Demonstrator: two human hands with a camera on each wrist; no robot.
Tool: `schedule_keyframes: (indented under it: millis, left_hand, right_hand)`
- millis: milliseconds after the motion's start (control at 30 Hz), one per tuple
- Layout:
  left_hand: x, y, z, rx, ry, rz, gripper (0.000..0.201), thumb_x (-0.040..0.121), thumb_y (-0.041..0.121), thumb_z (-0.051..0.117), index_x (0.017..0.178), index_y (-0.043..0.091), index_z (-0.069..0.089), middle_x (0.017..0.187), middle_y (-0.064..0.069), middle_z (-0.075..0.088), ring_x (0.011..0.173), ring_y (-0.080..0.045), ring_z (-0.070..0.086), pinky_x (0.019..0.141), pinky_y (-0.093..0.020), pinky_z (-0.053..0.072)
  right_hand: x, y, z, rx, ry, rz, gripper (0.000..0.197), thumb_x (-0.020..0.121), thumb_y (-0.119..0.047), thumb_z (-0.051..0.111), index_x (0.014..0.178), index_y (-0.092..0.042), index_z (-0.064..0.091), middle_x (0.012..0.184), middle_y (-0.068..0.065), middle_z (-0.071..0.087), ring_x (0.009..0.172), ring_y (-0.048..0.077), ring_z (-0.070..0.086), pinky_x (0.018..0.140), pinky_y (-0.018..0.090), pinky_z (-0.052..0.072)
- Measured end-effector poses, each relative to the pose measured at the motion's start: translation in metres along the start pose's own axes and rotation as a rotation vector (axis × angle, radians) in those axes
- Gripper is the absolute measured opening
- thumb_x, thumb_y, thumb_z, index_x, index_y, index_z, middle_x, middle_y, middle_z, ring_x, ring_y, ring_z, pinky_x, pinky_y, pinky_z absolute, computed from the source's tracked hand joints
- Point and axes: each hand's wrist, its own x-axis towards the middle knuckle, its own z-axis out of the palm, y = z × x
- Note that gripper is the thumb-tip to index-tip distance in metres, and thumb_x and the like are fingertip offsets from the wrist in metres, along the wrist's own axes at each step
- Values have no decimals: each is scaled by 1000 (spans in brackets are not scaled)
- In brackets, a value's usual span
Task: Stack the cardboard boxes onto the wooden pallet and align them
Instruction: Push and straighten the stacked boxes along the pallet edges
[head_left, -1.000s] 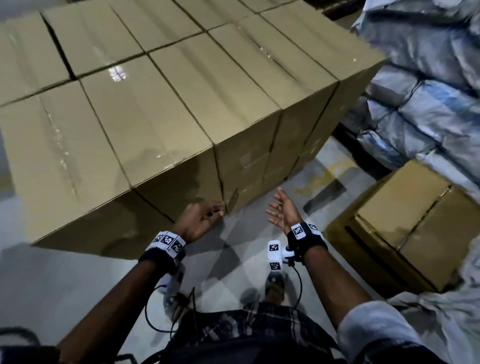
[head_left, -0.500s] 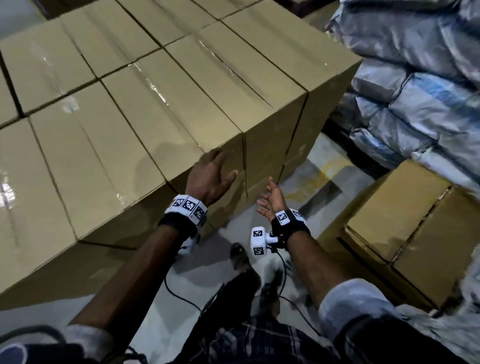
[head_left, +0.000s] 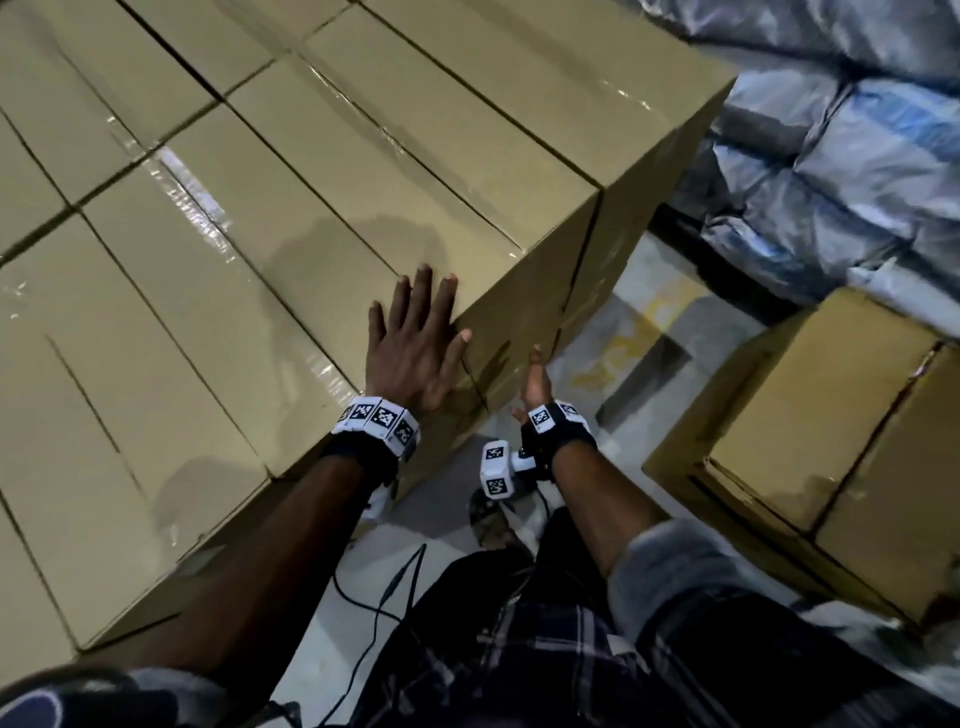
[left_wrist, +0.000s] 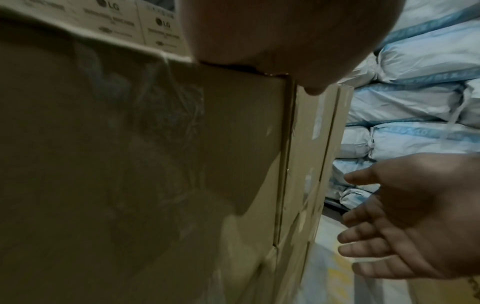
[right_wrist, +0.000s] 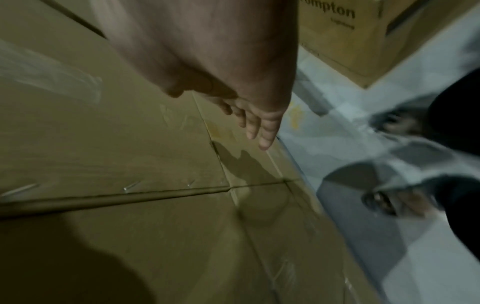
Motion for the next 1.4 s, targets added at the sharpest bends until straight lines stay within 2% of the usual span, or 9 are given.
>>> schedule_keyframes:
  millis: [133,233,433,533,700,1067,1200,1333,1400]
  left_hand:
    - [7,3,8,24,73,-73,69,110,55,21,167,20,1,174,-6,-5,160,-25,0,127,-54,14]
    - [9,7,13,31,86,-112,69,111,54,23,167,18,3,174,-9,-2,160,-27,4,127,-53,17]
    - [8,7,12,37,62,-130,68,111,54,24,167,22,2,174,-6,-6,160,-24,0,128,-47,10]
    - [8,7,11,41,54,-132,68,111,55,24,167,24,1,174,-5,-6,160,-23,-2,129,-47,9]
    - [9,9,10,69,31,-145,69,109,56,20,166,25,-2,174,-6,-8,160,-23,-4,129,-47,8]
    - [9,12,11,55,74,-134,67,111,52,25,167,25,1,174,-7,-5,160,-27,1,129,-49,13]
    - [7,13,8,47,77,-133,71,108,57,25,167,22,6,174,-9,-1,160,-28,1,128,-52,14]
    - [21,46,3,-1,124,-117,76,105,61,34,165,17,20,174,-10,3,160,-28,2,128,-52,11]
    - [47,74,4,20,114,-9,76,104,61,37,165,19,20,174,-9,2,160,-28,0,129,-52,10]
  right_hand:
    - [41,-1,17,66,-96,49,75,107,-62,24,161,-10,31,165,8,31,150,31,34,124,53,25]
    - [92,23,22,50,-194,125,98,87,-83,38,158,-15,41,160,13,42,145,37,42,119,61,34]
    - [69,9,31,-16,-205,121,58,108,-56,29,146,-21,55,148,6,57,131,29,53,113,46,41]
    - [67,6,34,-43,-196,141,54,109,-54,27,149,-25,49,153,3,51,126,25,50,105,42,40]
    - [71,2,36,-54,-191,174,61,107,-58,33,157,-24,37,162,5,40,144,29,40,103,40,37]
    - [102,13,26,-189,-207,146,72,102,-68,37,153,-18,46,153,8,49,138,31,48,113,45,41]
    - [183,33,-14,-327,-199,74,101,75,-90,50,152,-26,48,157,-1,48,136,29,52,113,51,42]
    - [65,-66,-39,-229,-113,72,73,102,-69,31,156,-21,41,153,0,47,140,26,47,111,44,42]
    - [60,-95,-68,-148,-63,14,68,106,-64,26,159,-23,35,159,2,43,143,25,45,110,47,40]
